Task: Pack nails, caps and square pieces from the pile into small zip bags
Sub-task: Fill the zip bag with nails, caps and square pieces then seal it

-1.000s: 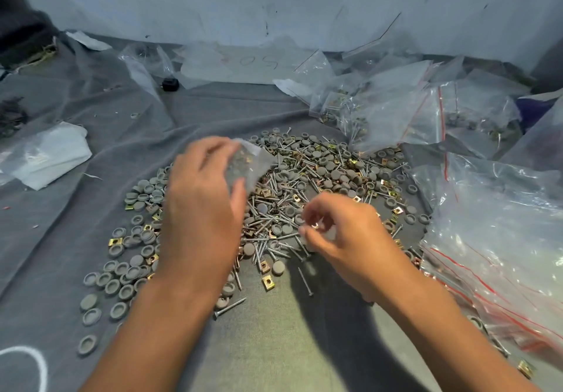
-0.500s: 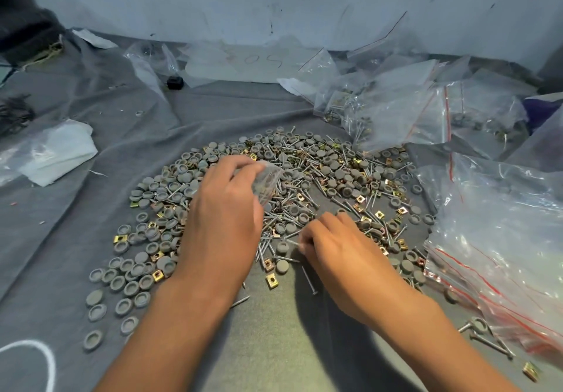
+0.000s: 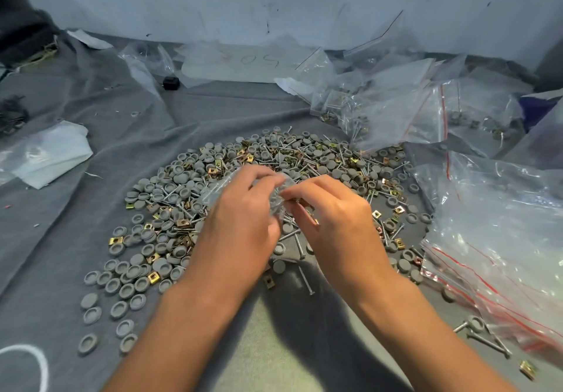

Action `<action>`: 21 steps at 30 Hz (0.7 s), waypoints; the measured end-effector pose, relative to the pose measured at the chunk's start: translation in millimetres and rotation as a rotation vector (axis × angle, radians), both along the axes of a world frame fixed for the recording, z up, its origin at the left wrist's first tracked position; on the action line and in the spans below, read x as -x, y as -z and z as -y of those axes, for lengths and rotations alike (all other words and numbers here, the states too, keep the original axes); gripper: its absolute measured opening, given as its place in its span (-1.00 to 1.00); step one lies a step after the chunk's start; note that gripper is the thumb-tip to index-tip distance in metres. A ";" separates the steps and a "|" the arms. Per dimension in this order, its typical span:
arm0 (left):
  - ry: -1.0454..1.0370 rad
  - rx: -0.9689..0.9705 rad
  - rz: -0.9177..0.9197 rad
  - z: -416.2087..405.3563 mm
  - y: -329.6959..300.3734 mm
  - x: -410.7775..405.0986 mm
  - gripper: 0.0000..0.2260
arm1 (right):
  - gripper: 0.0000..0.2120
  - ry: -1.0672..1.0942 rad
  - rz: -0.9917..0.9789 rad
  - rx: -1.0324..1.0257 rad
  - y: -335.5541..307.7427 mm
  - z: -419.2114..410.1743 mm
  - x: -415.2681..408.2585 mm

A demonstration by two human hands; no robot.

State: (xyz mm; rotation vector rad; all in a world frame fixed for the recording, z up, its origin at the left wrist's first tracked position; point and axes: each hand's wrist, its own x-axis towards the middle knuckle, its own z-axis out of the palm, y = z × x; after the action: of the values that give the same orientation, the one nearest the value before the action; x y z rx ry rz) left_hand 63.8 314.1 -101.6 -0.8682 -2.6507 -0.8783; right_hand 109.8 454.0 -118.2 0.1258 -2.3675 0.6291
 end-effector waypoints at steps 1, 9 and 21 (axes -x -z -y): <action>0.006 0.001 0.010 -0.5 0.4 -0.7 -0.45 | -0.82 -0.005 0.003 -0.005 0.7 1.5 -0.1; -0.058 -0.048 0.021 5.0 -5.0 2.3 -0.49 | -0.80 0.030 0.259 0.194 -2.0 -18.3 -6.9; -0.084 -0.065 0.034 8.2 -6.0 3.8 -0.51 | -0.76 0.095 0.650 -0.190 16.1 -6.7 -22.3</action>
State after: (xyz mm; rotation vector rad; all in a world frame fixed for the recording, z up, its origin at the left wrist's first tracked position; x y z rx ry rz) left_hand 60.0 305.9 -95.6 -0.7271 -2.6495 -0.9603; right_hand 132.1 460.7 -134.3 -0.1294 -3.0370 0.4377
